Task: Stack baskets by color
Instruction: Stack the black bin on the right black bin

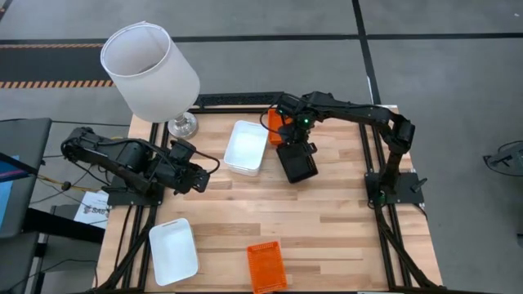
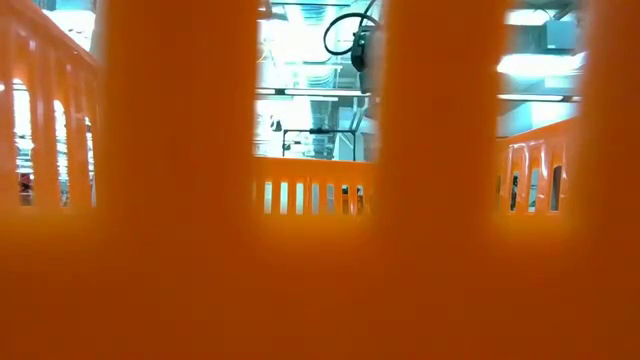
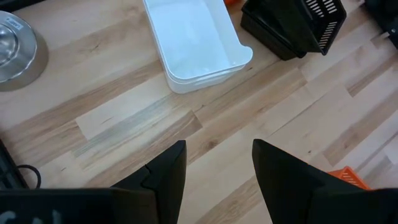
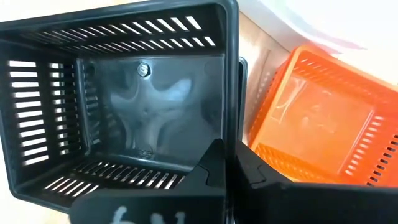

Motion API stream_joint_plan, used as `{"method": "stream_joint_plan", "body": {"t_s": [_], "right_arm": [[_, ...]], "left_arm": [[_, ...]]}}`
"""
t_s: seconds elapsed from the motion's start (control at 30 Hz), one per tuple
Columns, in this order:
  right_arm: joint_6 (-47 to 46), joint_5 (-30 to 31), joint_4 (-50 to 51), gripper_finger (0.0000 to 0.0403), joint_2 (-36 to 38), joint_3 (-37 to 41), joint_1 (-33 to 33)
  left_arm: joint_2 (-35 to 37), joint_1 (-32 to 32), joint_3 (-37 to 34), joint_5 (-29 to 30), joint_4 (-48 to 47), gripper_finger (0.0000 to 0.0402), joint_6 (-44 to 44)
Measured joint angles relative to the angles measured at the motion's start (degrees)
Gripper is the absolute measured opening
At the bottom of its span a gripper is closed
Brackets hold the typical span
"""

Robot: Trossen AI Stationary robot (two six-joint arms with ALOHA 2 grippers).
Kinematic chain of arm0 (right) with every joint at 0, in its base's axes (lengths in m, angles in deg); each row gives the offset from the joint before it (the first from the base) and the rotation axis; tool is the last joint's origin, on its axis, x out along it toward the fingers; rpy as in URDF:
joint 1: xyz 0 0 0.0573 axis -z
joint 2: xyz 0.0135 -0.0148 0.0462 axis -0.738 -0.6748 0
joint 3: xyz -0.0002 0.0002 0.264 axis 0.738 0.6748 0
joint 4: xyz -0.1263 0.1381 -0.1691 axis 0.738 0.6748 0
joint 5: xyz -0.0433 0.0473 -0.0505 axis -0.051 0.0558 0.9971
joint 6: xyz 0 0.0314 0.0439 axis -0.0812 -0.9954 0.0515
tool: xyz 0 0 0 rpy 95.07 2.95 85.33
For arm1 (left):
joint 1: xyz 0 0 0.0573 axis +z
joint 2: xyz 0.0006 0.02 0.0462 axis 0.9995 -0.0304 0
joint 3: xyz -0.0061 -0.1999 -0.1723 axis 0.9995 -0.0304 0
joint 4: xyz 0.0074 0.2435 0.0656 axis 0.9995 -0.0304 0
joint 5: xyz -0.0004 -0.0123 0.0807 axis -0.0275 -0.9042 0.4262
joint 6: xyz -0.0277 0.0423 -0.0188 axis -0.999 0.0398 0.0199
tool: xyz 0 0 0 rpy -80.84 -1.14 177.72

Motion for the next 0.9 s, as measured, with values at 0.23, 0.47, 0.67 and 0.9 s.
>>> {"method": "stream_joint_plan", "body": {"t_s": [0.23, 0.47, 0.67, 0.9], "right_arm": [[-0.02, -0.02, -0.51, 0.0010, 0.00, 0.00, 0.39], [0.00, -0.09, -1.94, 0.0011, 0.00, 3.03, 0.42], [1.08, -0.09, -2.24, 0.0011, 0.00, 3.74, 0.42], [3.38, -0.09, -3.12, 0.0014, 0.02, 4.54, 0.42]], "left_arm": [[0.01, 0.00, 0.00, -0.01, 0.00, 0.0171, -0.02], [0.01, 0.00, 0.02, -0.13, 0.00, 0.0171, 0.01], [0.01, 0.00, 0.01, -0.12, -0.11, 0.0171, 0.04], [0.01, 0.00, 0.00, -0.10, -0.35, 0.0171, 0.10]]}}
